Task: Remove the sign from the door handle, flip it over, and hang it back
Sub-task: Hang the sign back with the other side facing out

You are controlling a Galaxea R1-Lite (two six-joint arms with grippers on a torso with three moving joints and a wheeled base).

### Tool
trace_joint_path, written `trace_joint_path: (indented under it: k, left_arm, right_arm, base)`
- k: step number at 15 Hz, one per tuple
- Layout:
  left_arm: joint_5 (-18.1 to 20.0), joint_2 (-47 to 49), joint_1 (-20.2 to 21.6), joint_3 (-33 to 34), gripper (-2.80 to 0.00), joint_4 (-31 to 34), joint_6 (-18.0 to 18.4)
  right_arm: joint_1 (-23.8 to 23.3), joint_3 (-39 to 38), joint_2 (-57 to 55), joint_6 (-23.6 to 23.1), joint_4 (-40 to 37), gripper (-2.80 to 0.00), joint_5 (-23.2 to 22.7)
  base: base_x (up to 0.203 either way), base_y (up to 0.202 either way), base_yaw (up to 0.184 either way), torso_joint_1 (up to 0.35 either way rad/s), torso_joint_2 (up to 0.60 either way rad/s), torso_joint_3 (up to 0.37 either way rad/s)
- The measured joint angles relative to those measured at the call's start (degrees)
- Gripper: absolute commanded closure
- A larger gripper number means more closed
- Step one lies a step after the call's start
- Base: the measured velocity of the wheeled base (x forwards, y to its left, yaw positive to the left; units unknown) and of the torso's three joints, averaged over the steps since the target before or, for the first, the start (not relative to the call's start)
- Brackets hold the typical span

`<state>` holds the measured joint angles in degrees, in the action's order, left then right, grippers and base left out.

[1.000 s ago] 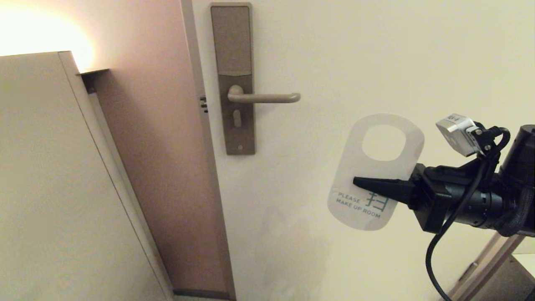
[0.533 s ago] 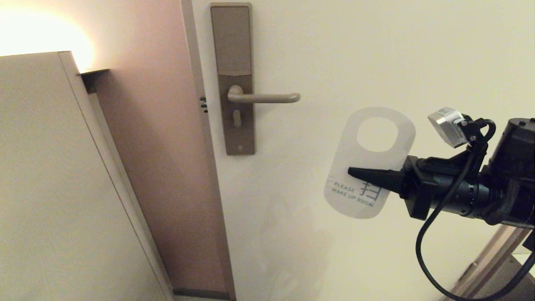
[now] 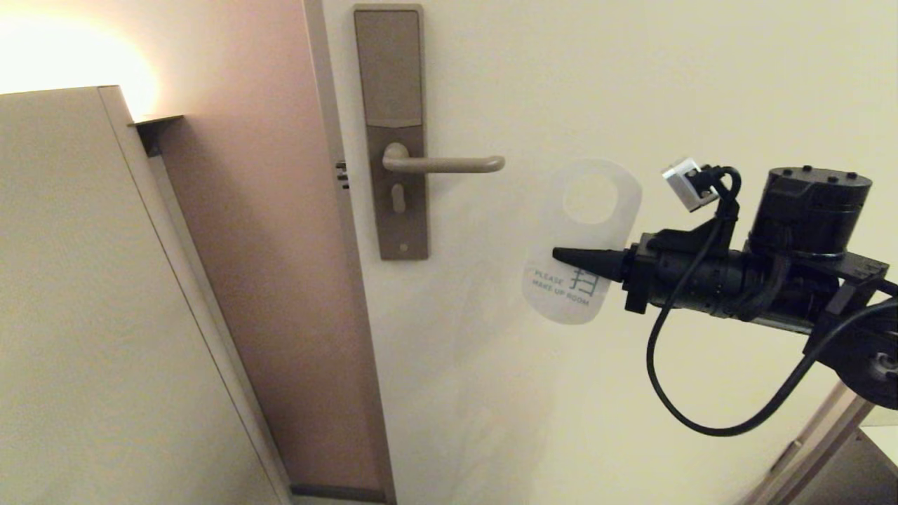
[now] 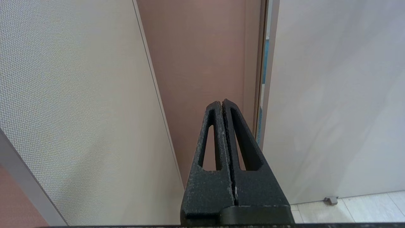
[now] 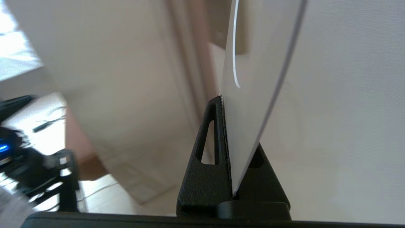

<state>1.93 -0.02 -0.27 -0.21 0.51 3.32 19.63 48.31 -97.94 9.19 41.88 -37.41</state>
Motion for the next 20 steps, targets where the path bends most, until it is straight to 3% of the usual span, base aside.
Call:
trace_joint_path:
  k: [4, 9, 17, 20]
  left_arm:
    - [0.0, 0.0, 0.0, -0.01, 0.0, 0.0, 0.0]
    - [-0.02, 0.0, 0.0, 0.01, 0.0, 0.01, -0.01]
    - [-0.01, 0.02, 0.0, 0.03, 0.0, 0.0, -0.01]
    - [-0.01, 0.02, 0.01, 0.01, 0.0, -0.02, 0.01]
  right_arm:
    - [0.55, 6.93, -2.95, -5.73, -9.53, 0.0, 3.95]
    - [1.75, 14.98, -5.03, -6.15, -16.51, 0.0, 9.65]
    - [3.54, 20.71, -6.79, -9.03, -18.77, 0.0, 11.33]
    - [4.14, 24.47, -8.59, -9.01, -20.83, 0.0, 14.33]
  base:
    - [0.0, 0.0, 0.0, 0.0, 0.0, 0.0]
    - [0.0, 0.0, 0.0, 0.0, 0.0, 0.0]
    - [0.0, 0.0, 0.0, 0.0, 0.0, 0.0]
    - [0.0, 0.0, 0.0, 0.0, 0.0, 0.0]
